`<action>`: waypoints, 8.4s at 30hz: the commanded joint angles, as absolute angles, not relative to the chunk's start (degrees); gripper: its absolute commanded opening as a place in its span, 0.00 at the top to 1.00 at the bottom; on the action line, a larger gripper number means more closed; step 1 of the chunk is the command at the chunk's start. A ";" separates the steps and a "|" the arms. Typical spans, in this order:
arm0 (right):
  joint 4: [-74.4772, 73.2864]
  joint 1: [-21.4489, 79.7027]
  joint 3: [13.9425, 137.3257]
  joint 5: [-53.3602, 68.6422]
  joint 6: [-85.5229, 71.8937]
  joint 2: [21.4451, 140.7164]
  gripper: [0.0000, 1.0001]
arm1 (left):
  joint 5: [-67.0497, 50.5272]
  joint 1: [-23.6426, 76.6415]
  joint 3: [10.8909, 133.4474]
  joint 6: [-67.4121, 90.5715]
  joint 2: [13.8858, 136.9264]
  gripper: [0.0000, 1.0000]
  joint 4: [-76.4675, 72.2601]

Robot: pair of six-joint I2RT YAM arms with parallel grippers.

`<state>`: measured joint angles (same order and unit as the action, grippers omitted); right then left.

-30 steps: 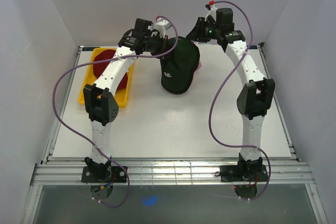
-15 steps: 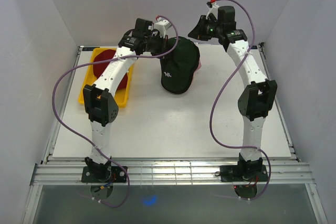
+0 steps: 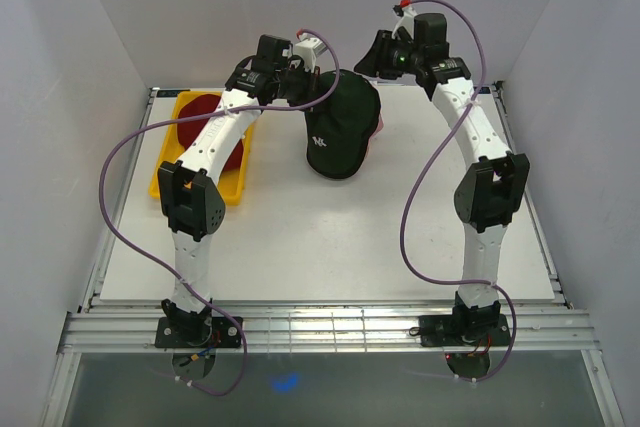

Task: Stack the hats

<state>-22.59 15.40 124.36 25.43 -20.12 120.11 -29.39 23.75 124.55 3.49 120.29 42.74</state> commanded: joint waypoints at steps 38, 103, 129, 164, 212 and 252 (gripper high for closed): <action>-20.83 17.14 123.75 22.24 -18.46 113.38 0.88 | -21.45 23.91 120.06 2.99 110.13 1.00 36.21; -17.93 15.99 122.70 20.92 -15.47 120.41 0.55 | -20.04 26.19 114.96 4.75 110.30 1.00 36.83; -21.27 17.14 119.80 7.39 -10.02 118.39 0.85 | -18.72 26.63 113.39 4.92 109.69 1.00 36.30; -17.14 16.52 102.04 4.04 -9.49 113.64 0.89 | 6.65 26.37 93.17 25.11 94.23 0.54 17.32; -22.85 16.00 95.98 4.39 -11.69 116.90 0.92 | 10.37 26.37 91.14 44.56 113.99 0.75 15.21; -34.89 13.37 109.59 4.20 -14.75 115.58 0.32 | 13.62 27.16 93.87 38.95 111.46 0.98 22.31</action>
